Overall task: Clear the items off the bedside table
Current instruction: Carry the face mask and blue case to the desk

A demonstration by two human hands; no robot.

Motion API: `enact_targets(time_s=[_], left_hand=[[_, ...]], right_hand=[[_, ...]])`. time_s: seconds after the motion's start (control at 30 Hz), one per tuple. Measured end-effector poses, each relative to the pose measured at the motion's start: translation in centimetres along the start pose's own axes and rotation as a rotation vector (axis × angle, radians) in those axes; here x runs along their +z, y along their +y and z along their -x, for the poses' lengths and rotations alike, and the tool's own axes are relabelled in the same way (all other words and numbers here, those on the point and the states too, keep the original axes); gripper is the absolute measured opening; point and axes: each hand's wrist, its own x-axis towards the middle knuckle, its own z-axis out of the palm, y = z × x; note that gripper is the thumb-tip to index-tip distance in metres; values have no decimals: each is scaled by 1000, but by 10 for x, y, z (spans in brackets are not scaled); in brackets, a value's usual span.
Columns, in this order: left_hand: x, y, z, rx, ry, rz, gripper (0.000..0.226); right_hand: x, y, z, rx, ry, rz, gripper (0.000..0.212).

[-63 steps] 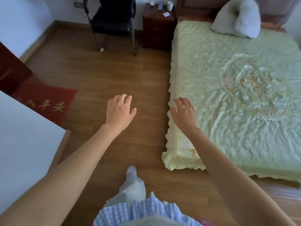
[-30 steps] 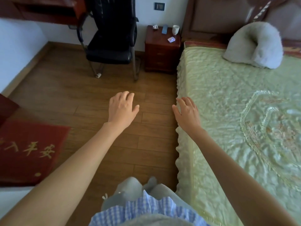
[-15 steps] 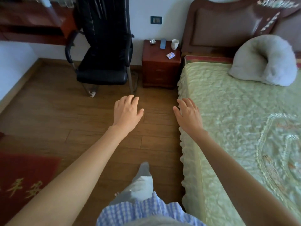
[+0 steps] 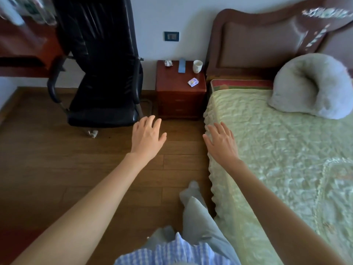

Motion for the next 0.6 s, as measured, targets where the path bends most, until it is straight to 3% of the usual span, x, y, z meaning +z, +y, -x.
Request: enact_targets(time_s=[0.6], left_hand=[[60,37,-295,-22,-65,-44,51]], right_hand=[[-12,93,-311,-48,-35,1,48]])
